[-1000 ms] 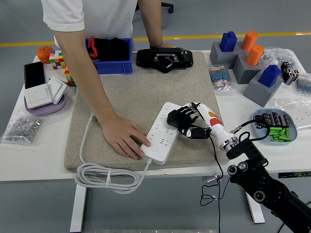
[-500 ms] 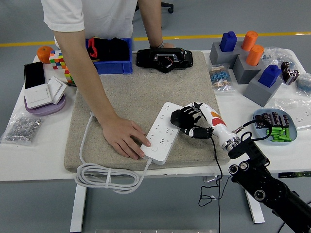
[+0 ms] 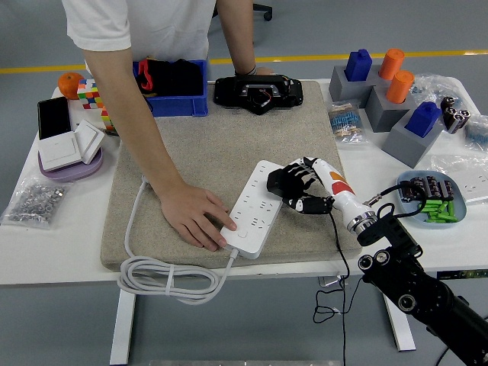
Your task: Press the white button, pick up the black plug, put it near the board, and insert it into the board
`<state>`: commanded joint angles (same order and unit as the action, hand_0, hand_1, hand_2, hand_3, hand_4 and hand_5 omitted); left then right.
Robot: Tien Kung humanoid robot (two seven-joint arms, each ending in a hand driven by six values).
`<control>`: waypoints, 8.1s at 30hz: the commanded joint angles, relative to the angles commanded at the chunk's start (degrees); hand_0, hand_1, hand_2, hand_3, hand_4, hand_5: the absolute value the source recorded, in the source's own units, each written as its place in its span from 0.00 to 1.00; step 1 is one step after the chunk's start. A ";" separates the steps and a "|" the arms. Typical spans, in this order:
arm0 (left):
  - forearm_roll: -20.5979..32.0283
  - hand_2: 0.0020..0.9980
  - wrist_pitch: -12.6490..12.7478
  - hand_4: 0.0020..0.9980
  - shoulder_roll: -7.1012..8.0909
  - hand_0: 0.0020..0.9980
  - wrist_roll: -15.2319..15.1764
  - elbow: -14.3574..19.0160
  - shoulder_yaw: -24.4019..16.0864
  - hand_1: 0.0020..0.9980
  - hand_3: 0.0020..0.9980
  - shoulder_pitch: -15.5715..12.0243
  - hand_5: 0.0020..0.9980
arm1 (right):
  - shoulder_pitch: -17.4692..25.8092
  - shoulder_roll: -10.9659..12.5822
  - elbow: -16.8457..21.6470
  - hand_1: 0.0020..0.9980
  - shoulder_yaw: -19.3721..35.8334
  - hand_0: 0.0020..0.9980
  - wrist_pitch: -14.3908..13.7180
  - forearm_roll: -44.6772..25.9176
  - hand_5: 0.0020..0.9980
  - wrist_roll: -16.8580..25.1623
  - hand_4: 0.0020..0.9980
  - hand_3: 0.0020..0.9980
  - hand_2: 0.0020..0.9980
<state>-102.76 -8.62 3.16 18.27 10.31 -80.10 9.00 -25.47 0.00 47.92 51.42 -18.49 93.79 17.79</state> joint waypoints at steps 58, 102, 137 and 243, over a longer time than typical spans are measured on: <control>-0.37 0.61 -0.15 0.55 -0.22 0.69 0.17 0.00 -0.31 0.64 0.64 0.00 0.18 | -0.34 0.00 -0.68 0.46 -1.34 0.46 0.87 0.08 0.00 -0.45 0.76 0.58 0.51; -0.74 0.61 -0.36 0.55 -0.28 0.69 0.19 0.00 -0.36 0.64 0.64 -0.09 0.18 | -0.24 0.00 -1.28 0.66 -2.00 0.60 1.21 -1.30 0.04 0.20 0.98 0.63 0.64; -0.42 0.61 -0.29 0.56 -0.62 0.69 0.23 0.00 -0.41 0.64 0.64 -0.11 0.18 | 1.76 0.00 6.70 0.81 -0.38 0.82 3.71 -2.05 0.27 -0.65 1.00 0.76 0.77; 0.09 0.61 0.15 0.56 -0.69 0.69 0.24 0.00 -0.57 0.64 0.64 -0.15 0.18 | 14.39 10.46 32.29 0.06 -0.96 0.15 7.04 -0.66 0.03 -4.02 0.33 0.59 0.13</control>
<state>-102.68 -8.47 2.47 18.52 10.31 -80.66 8.85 -11.08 10.46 80.21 50.46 -11.45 93.13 13.76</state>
